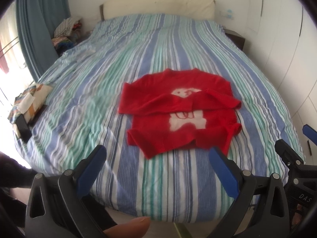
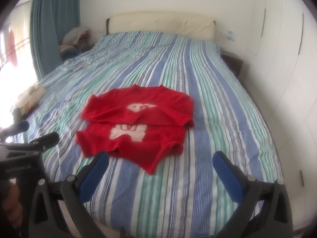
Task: Fold small clothes
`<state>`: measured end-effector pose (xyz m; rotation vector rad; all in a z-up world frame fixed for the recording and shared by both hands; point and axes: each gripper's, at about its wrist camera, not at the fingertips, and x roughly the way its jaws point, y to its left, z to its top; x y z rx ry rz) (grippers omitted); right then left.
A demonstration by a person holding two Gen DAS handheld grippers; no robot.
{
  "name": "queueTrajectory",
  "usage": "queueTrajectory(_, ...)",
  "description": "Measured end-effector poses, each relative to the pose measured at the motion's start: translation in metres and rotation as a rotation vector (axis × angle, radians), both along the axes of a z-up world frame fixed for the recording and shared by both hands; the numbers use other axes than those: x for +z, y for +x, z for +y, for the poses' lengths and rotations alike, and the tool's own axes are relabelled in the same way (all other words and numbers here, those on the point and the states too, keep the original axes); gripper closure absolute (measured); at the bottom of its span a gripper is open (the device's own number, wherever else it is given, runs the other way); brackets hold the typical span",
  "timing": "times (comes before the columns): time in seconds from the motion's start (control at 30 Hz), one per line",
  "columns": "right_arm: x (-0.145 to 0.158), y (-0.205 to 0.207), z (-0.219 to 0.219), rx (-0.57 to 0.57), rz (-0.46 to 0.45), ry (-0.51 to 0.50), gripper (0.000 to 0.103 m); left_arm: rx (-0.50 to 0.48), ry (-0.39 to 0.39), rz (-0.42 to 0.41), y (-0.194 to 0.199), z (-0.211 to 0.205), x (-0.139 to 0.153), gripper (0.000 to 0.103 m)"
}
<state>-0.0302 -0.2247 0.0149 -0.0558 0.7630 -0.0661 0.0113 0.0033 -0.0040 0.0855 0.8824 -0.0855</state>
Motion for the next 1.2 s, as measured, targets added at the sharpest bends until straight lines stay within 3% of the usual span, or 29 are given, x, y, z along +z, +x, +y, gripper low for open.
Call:
queueTrajectory(0.43,0.0,-0.001,-0.013,-0.086,0.016,-0.062,0.0,0.002,0.021,-0.002,0.0,-0.001,-0.003,0.0)
queueTrajectory(1.2,-0.001,-0.003,-0.013,-0.091,0.022,-0.059,0.0,0.007,0.034,0.002,-0.001,0.0,-0.005,0.0)
